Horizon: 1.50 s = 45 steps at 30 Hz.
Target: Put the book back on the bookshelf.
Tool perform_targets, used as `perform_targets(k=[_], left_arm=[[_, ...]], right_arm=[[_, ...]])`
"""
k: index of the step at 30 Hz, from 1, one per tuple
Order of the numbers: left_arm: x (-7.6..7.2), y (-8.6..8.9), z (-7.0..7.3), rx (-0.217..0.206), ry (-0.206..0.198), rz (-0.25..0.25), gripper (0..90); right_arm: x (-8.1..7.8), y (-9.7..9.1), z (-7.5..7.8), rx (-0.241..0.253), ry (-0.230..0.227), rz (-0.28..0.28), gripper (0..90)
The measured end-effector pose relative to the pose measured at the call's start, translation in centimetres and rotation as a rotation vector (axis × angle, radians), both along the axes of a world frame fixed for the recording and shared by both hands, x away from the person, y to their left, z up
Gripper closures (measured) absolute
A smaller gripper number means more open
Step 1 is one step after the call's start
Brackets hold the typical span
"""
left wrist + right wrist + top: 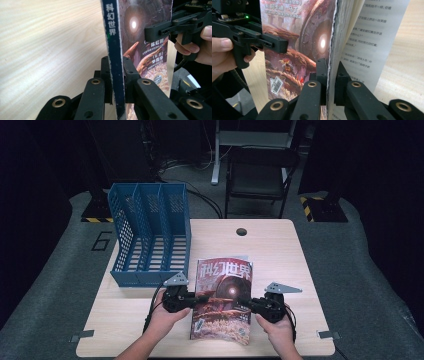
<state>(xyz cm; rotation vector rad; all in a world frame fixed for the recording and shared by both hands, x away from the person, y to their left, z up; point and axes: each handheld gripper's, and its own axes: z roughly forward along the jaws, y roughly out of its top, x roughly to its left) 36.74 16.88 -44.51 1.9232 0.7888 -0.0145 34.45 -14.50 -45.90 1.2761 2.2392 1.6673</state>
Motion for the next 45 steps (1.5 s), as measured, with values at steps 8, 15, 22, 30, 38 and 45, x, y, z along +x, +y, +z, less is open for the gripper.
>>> perform_targets(k=[8,15,22,30,38,45], left_arm=[[0.1,0.0,0.8,0.005,-0.053,0.01,83.6],[-0.2,-0.2,1.0,-0.016,-0.11,0.042,83.7],[-0.5,-0.5,0.6,-0.001,-0.152,0.063,83.7],[-0.8,-0.1,0.1,0.006,-0.16,0.059,83.8],[-0.9,-0.2,0.0,-0.007,-0.14,0.081,84.2],[-1.0,-0.2,-0.2,-0.001,-0.172,0.095,84.2]], right_arm=[[-0.3,0.2,1.0,-0.021,-0.064,-0.017,86.2],[-0.7,0.5,1.6,-0.028,-0.135,-0.051,86.1],[-0.9,0.7,1.0,-0.056,-0.209,-0.069,86.0],[-0.7,0.6,0.6,-0.063,-0.185,-0.053,79.7],[0.1,0.3,-0.2,-0.053,-0.08,-0.01,69.0],[0.4,0.1,-1.0,-0.099,-0.009,0.033,67.6]])
